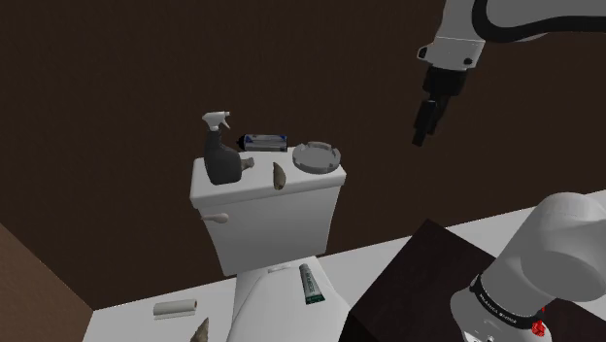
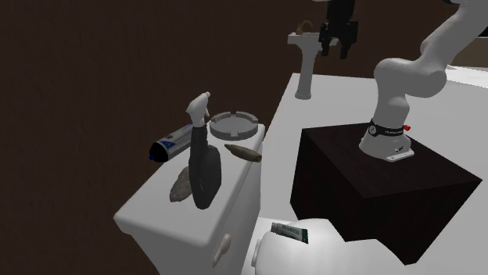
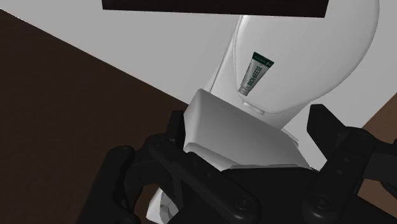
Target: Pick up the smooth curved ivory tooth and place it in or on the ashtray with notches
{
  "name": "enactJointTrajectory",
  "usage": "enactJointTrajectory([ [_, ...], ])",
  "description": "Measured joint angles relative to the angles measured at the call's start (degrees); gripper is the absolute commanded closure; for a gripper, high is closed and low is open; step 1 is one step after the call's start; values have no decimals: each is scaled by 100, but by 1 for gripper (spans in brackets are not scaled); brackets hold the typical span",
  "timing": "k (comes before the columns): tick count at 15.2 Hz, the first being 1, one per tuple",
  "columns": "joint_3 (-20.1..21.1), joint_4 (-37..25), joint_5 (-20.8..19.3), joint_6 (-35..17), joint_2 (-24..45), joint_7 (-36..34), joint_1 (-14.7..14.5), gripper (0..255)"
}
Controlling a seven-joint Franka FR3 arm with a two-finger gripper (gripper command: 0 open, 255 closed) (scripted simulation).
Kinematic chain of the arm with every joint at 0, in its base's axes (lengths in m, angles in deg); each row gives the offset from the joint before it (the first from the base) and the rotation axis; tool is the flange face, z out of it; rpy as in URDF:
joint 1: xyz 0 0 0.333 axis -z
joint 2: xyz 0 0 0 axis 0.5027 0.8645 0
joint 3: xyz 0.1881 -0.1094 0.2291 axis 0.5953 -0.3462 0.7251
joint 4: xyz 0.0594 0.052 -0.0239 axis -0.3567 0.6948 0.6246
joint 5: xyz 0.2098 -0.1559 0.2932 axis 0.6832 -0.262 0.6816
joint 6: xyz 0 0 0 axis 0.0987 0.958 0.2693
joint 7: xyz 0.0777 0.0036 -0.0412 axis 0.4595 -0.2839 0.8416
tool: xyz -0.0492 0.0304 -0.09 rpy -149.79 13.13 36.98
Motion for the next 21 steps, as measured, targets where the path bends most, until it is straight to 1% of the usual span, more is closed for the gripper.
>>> enactJointTrajectory([
  [2,64,13,37,-69,46,-96,-7,0],
  [3,138,29,74,-210,161,-224,-6,0],
  [5,372,81,194,-511,368,-592,-28,0],
  [11,1018,-147,391,-1332,1288,-1732,-25,0],
  [13,1178,-231,376,-1643,1650,-2064,17,0],
  [16,1484,-590,325,-1929,2247,-2698,41,0],
  [21,1841,-1268,5,-2405,3377,-3703,119,0],
])
